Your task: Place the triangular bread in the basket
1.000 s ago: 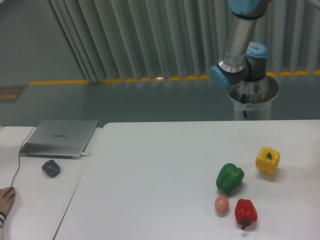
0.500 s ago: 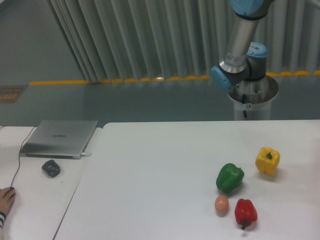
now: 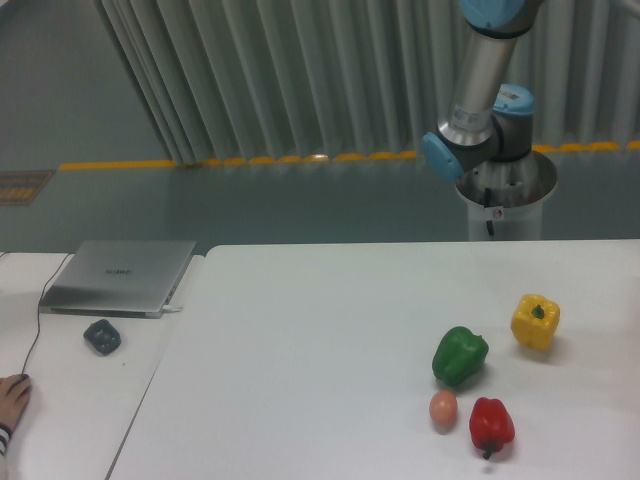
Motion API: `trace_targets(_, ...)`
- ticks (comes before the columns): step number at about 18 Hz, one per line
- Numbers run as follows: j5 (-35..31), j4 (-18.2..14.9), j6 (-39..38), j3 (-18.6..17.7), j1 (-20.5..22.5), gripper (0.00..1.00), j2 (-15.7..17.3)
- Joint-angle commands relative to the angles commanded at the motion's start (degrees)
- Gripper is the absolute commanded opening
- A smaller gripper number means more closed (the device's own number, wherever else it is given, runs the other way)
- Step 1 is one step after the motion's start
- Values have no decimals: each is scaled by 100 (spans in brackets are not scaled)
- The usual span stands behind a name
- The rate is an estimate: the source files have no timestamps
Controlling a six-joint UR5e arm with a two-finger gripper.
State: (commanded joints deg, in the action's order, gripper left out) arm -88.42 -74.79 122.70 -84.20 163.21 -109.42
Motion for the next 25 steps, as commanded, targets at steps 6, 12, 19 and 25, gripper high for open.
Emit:
trace_targets(6, 9, -26, 18, 0, -62, 100, 18)
trace_targets(12, 0, -62, 44, -17, 0, 100, 193)
trace_targets(19, -17, -395, 62, -18, -105, 100, 421)
trace_targets(25, -36, -440, 9, -132, -729, 100, 448)
